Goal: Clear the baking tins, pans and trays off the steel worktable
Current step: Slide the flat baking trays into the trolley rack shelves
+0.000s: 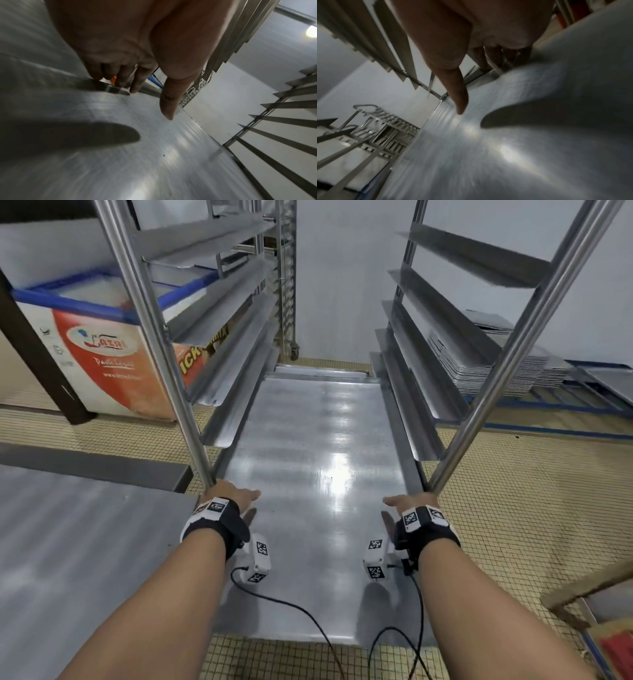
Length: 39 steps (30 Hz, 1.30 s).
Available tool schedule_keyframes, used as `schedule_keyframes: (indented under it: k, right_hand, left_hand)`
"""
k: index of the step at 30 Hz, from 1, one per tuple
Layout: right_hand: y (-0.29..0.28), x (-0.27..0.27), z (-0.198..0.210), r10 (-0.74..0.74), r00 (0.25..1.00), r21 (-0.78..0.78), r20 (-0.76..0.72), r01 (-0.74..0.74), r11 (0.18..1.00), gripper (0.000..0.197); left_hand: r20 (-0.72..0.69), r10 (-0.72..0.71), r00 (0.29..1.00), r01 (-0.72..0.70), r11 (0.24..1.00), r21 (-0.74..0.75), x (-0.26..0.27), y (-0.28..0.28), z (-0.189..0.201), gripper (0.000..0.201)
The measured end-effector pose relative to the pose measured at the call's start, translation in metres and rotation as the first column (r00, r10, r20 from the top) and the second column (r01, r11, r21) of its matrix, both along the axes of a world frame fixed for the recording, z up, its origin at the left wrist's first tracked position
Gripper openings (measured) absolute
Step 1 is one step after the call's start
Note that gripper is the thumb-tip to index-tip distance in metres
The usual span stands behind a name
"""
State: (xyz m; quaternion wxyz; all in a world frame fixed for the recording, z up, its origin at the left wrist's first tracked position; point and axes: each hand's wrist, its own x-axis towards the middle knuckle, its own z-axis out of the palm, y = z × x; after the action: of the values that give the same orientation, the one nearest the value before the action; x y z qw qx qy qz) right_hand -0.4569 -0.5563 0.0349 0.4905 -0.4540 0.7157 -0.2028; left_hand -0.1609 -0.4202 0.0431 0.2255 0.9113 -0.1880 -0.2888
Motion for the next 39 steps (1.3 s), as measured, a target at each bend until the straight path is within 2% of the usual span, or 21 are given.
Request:
schedule_keyframes:
  k: [1, 4, 5, 7, 10, 11, 12, 14, 15, 17, 18, 20, 21, 23, 25, 28, 30, 32, 36, 39]
  right_hand:
    - [0.012, 0.001, 0.005, -0.028, 1.000, -0.043, 0.013, 0.029, 0.999, 0.054]
    - [0.035, 0.000, 0.003, 0.189, 0.972, -0.063, -0.141, -0.200, 0.978, 0.089]
    - [0.050, 0.000, 0.008, 0.226, 0.969, -0.041, -0.101, -0.231, 0.972, 0.093]
    - [0.075, -0.004, 0.010, 0.318, 0.941, -0.037, -0.114, -0.324, 0.945, 0.085]
    - [0.107, -0.014, 0.002, 0.447, 0.833, -0.079, -0.325, -0.495, 0.865, 0.067]
    - [0.118, -0.017, 0.000, 0.471, 0.809, -0.097, -0.351, -0.532, 0.841, 0.064]
    - [0.129, -0.021, -0.003, 0.497, 0.780, -0.103, -0.379, -0.570, 0.815, 0.061]
    - [0.151, -0.031, -0.010, 0.557, 0.712, -0.102, -0.428, -0.650, 0.753, 0.066]
    - [0.161, -0.036, -0.013, 0.579, 0.697, -0.112, -0.423, -0.675, 0.730, 0.071]
    - [0.178, -0.047, -0.016, 0.614, 0.663, -0.152, -0.428, -0.722, 0.675, 0.087]
    - [0.184, -0.052, -0.019, 0.626, 0.628, -0.159, -0.463, -0.754, 0.638, 0.097]
    - [0.190, -0.058, -0.026, 0.621, 0.529, -0.138, -0.578, -0.814, 0.565, 0.110]
    - [0.191, -0.059, -0.031, 0.597, 0.480, -0.122, -0.643, -0.834, 0.538, 0.109]
    - [0.192, -0.057, -0.040, 0.503, 0.420, -0.144, -0.755, -0.855, 0.498, 0.094]
    - [0.191, -0.052, -0.047, 0.416, 0.401, -0.183, -0.816, -0.862, 0.472, 0.083]
    - [0.192, -0.047, -0.053, 0.371, 0.361, -0.173, -0.856, -0.875, 0.452, 0.078]
    - [0.188, -0.045, -0.060, 0.344, 0.338, -0.162, -0.876, -0.878, 0.450, 0.084]
    - [0.180, -0.043, -0.067, 0.336, 0.356, -0.182, -0.872, -0.873, 0.453, 0.089]
    - [0.158, -0.038, -0.069, 0.301, 0.382, -0.241, -0.874, -0.878, 0.414, 0.084]
    - [0.136, -0.030, -0.065, 0.303, 0.371, -0.226, -0.878, -0.879, 0.420, 0.087]
  left_hand:
    - [0.010, -0.043, 0.999, 0.043, 0.999, -0.002, -0.006, 0.008, 0.002, 0.078]
    - [-0.005, -0.205, 0.979, 0.206, 0.978, 0.023, -0.017, 0.031, 0.000, 0.077]
    - [-0.025, -0.250, 0.968, 0.250, 0.968, 0.019, -0.022, 0.041, 0.001, 0.075]
    - [-0.024, -0.333, 0.943, 0.334, 0.943, 0.010, -0.032, 0.058, -0.003, 0.069]
    - [-0.011, -0.412, 0.911, 0.411, 0.911, -0.037, -0.048, 0.086, -0.009, 0.062]
    - [-0.025, -0.425, 0.905, 0.423, 0.904, -0.068, -0.053, 0.096, -0.014, 0.069]
    - [-0.072, -0.437, 0.897, 0.427, 0.896, -0.123, -0.058, 0.107, -0.018, 0.085]
    - [-0.163, -0.470, 0.868, 0.431, 0.874, -0.225, -0.069, 0.128, -0.023, 0.121]
    - [-0.150, -0.515, 0.844, 0.476, 0.848, -0.233, -0.074, 0.136, -0.026, 0.127]
    - [-0.018, -0.626, 0.779, 0.618, 0.774, -0.138, -0.081, 0.151, -0.031, 0.119]
    - [0.077, -0.688, 0.721, 0.693, 0.718, -0.067, -0.084, 0.156, -0.032, 0.115]
    - [0.244, -0.765, 0.595, 0.776, 0.627, 0.072, -0.087, 0.159, -0.040, 0.114]
    - [0.307, -0.776, 0.550, 0.785, 0.607, 0.128, -0.087, 0.159, -0.045, 0.110]
    - [0.403, -0.762, 0.507, 0.764, 0.613, 0.200, -0.089, 0.158, -0.051, 0.097]
    - [0.456, -0.750, 0.479, 0.749, 0.620, 0.234, -0.091, 0.156, -0.053, 0.092]
    - [0.459, -0.766, 0.450, 0.751, 0.603, 0.270, -0.090, 0.151, -0.058, 0.093]
    - [0.473, -0.762, 0.442, 0.744, 0.606, 0.281, -0.087, 0.147, -0.063, 0.094]
    - [0.487, -0.752, 0.444, 0.737, 0.616, 0.280, -0.085, 0.142, -0.067, 0.095]
    - [0.511, -0.737, 0.442, 0.724, 0.629, 0.282, -0.080, 0.121, -0.071, 0.095]
    - [0.526, -0.716, 0.458, 0.710, 0.651, 0.268, -0.074, 0.099, -0.070, 0.094]
